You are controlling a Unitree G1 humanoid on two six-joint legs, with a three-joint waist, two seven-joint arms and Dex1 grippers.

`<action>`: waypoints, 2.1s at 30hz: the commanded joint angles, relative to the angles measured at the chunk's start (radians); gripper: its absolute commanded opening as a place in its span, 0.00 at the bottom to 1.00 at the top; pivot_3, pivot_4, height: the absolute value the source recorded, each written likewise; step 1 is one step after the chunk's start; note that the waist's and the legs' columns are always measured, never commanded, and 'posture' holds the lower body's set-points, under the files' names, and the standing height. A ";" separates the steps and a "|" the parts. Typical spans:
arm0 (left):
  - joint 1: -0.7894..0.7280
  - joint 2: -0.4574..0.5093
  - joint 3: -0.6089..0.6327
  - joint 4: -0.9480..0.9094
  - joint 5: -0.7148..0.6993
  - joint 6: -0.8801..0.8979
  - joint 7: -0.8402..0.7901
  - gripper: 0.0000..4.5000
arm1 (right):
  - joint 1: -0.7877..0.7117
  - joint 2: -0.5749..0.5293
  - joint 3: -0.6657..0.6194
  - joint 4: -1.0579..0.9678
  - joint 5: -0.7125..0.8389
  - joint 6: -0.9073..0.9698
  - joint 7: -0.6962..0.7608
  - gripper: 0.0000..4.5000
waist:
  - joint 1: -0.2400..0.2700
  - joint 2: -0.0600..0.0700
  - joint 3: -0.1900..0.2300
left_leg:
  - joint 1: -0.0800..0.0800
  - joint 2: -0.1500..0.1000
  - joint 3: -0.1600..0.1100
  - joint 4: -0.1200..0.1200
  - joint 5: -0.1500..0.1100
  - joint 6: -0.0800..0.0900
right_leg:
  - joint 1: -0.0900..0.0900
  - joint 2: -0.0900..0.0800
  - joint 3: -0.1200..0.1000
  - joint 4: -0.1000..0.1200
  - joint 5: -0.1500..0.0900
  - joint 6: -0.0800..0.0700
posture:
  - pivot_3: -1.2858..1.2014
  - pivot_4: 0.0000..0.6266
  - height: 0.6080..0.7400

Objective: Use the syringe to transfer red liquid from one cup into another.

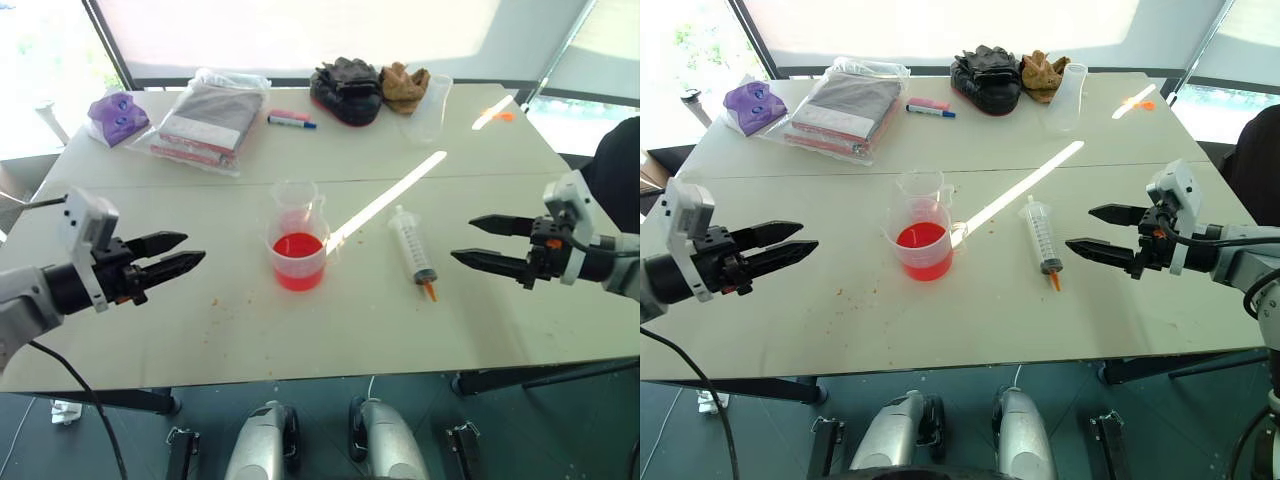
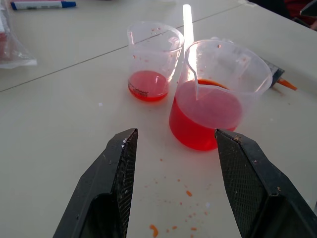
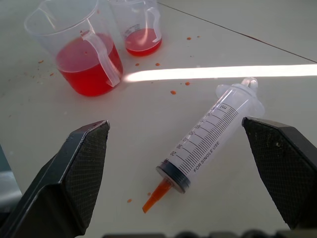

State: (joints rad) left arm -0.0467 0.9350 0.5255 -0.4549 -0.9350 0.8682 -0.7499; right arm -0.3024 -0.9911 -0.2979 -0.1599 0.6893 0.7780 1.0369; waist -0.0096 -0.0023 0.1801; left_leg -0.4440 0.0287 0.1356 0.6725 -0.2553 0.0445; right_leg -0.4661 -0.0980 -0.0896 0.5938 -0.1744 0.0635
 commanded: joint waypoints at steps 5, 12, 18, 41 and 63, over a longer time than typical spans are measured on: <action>-0.020 -0.002 0.038 -0.020 -0.051 0.016 0.033 0.57 | -0.038 0.011 -0.008 0.003 0.001 -0.011 -0.022 0.99 | 0.000 0.000 0.000 | 0.000 0.000 0.000 0.000 0.000 0.000 | 0.000 0.000 0.000 0.000 0.000 0.000 | 0.52 0.24 1.00; -0.024 0.000 0.026 -0.029 -0.047 0.007 0.046 0.57 | -0.068 0.019 0.012 0.034 -0.015 -0.022 -0.029 0.99 | 0.000 0.000 0.000 | 0.000 0.000 0.000 0.000 0.000 0.000 | 0.000 0.000 0.000 0.000 0.000 0.000 | 0.52 0.24 1.00; -0.031 0.002 0.011 -0.017 -0.032 -0.003 0.042 0.57 | -0.079 0.022 0.009 0.035 -0.024 -0.013 -0.052 0.99 | 0.000 0.000 0.000 | 0.000 0.000 0.000 0.000 0.000 0.000 | 0.001 0.001 0.000 0.000 0.000 0.000 | 0.52 0.24 1.00; -0.268 0.143 -0.117 0.151 0.087 -0.095 -0.175 0.57 | -0.800 0.160 0.297 0.400 -0.093 0.718 -0.300 0.99 | -0.007 0.000 0.000 | -0.001 0.002 0.001 0.003 0.001 -0.002 | -0.003 0.003 0.001 0.004 0.002 -0.004 | 0.52 0.24 1.00; -0.472 0.084 -0.163 0.228 0.150 -0.162 -0.260 0.57 | -1.167 0.451 0.817 1.272 -0.523 0.358 0.060 0.99 | -0.012 0.000 0.000 | -0.011 0.002 0.004 0.008 0.006 -0.003 | -0.008 0.006 0.000 0.007 0.006 0.005 | 0.52 0.24 1.00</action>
State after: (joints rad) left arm -0.5166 1.0126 0.3066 -0.1896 -0.7681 0.6995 -1.0318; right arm -1.4386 -0.5509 0.5380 1.0790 0.1960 1.1696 1.0869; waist -0.0217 -0.0019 0.1802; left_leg -0.4549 0.0310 0.1397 0.6810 -0.2485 0.0408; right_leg -0.4741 -0.0921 -0.0896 0.6010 -0.1683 0.0684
